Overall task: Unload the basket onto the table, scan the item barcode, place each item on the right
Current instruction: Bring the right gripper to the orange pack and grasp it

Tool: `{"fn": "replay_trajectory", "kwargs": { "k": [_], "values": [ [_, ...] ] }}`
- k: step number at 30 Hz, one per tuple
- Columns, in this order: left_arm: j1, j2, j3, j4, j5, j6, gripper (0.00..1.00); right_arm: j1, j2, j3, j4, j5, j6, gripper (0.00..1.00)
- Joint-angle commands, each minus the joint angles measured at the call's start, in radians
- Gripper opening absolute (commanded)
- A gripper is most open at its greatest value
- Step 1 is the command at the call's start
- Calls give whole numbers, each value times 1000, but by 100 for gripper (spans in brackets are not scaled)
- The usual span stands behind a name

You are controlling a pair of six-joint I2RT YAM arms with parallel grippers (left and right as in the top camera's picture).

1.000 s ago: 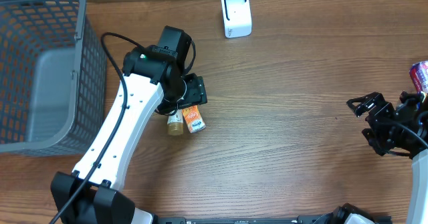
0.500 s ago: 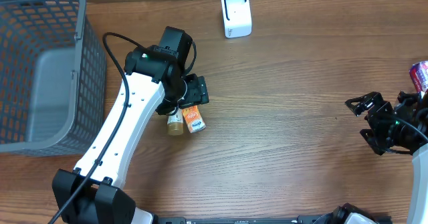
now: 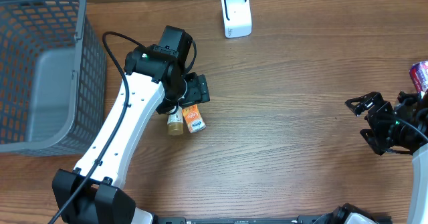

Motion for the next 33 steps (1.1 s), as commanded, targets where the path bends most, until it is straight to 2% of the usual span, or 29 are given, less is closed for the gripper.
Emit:
{"fn": "replay_trajectory", "kwargs": {
  "k": [1,5,7,16,19,22,25,30,33],
  "values": [
    [6,6,-9,0,-14,-8,87,5,-1,-3,4,-9,4,100],
    [6,6,-9,-2,-14,-8,88,5,0,-3,4,-8,4,100],
    [6,6,-9,0,-14,-8,93,5,0,-4,4,-9,4,100],
    [6,6,-9,5,-37,-10,94,5,-1,-3,9,-10,5,100],
    [22,6,-9,3,-38,-40,91,5,-1,-3,8,-79,7,100],
    [53,6,-9,4,-38,-77,89,24,0,-4,77,-239,16,100],
    [98,6,-9,6,-40,-122,86,116,2,-4,178,-303,-35,97],
    [171,7,-9,19,-41,-139,85,386,47,-4,292,-213,-22,89],
    [210,7,-9,18,-61,-159,86,565,121,-4,412,-154,51,77]
  ]
}}
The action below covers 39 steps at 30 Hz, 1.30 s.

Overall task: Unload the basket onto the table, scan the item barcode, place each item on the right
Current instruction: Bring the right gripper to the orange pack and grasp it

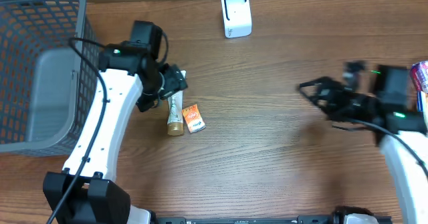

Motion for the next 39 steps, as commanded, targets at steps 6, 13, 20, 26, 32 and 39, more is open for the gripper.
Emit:
{"fn": "replay_trajectory", "kwargs": {
  "k": [6,13,20,26,32,39],
  "values": [
    [68,7,-9,-3,-68,-50,85,422,274,-3,370,156,159,68],
    [83,7,-9,-11,-105,-49,87,599,525,56,571,317,199,61],
    [83,7,-9,-21,-110,-49,88,674,632,154,580,381,170,61],
    [83,7,-9,-30,-112,-49,89,716,667,154,640,398,170,61],
    [83,7,-9,-40,-112,-49,91,734,720,154,659,385,172,58],
    [83,7,-9,-45,-112,-49,91,758,789,154,715,323,196,59]
  ]
}}
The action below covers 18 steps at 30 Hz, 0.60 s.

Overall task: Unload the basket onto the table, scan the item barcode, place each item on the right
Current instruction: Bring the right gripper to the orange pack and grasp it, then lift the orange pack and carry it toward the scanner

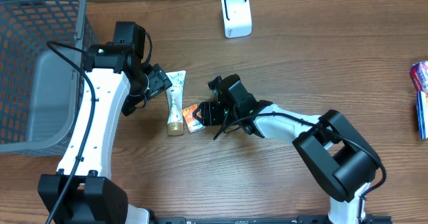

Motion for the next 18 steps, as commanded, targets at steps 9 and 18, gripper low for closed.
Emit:
{"fn": "replay_trajectory", "kwargs": {
  "k": [9,18],
  "values": [
    [8,7,-9,-7,-17,-10,91,16,76,21,5,-22,79,45],
    [8,7,-10,-9,-17,-6,92,14,77,21,-22,-22,123,3]
  ]
}}
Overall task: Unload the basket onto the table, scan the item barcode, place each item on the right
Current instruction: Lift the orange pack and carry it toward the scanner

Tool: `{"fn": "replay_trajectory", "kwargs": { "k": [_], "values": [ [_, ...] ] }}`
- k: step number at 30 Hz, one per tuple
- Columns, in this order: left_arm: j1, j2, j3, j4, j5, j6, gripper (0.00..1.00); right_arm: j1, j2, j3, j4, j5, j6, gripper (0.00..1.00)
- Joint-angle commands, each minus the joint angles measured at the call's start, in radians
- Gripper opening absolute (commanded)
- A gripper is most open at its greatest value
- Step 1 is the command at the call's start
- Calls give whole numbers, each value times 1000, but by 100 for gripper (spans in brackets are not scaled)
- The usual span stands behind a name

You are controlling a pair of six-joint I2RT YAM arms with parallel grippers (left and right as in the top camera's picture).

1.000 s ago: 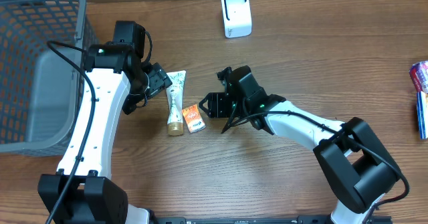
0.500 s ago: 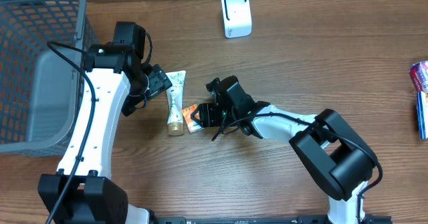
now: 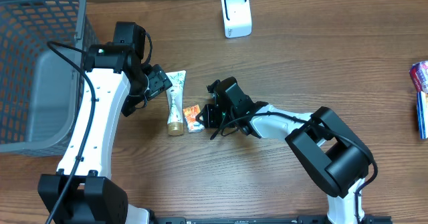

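A small orange packet (image 3: 191,116) lies on the wooden table beside a cream tube (image 3: 175,103). My right gripper (image 3: 203,115) comes in low from the right, and its fingers cover the packet's right end; they look spread, with no grip shown. My left gripper (image 3: 159,83) hangs open just left of the tube's flat top end and holds nothing. The white barcode scanner (image 3: 236,15) stands at the back centre, well apart from both grippers.
A grey mesh basket (image 3: 40,70) fills the far left. Colourful packaged goods (image 3: 420,90) lie at the right edge. The right arm stretches low across the table's middle, and the left arm rises from the front left.
My right gripper has moved a little further left, and it now covers more of the orange packet. The left arm, tube and scanner have not moved.
My left gripper was first over the tube and packet while the right one rested at the far right. Then the left had drawn back towards the basket and the right was mid-table. The right then reached the packet and now covers its end.
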Motion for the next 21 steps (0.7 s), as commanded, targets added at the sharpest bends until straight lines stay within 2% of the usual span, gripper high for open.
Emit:
{"fn": "replay_trajectory", "kwargs": {
  "k": [1,6,15,21],
  "values": [
    [8,7,-10,-4,-17,-6,92,2,25,8,-21,10,46,4],
    [8,7,-12,-4,-17,-6,95,-57,10,9,-27,-98,94,4],
    [8,7,-18,-3,-16,-6,100,-378,1,10,-4,-783,68,4],
    [8,7,-18,1,-16,-6,100,-488,1,8,14,-1029,39,4]
  ]
}}
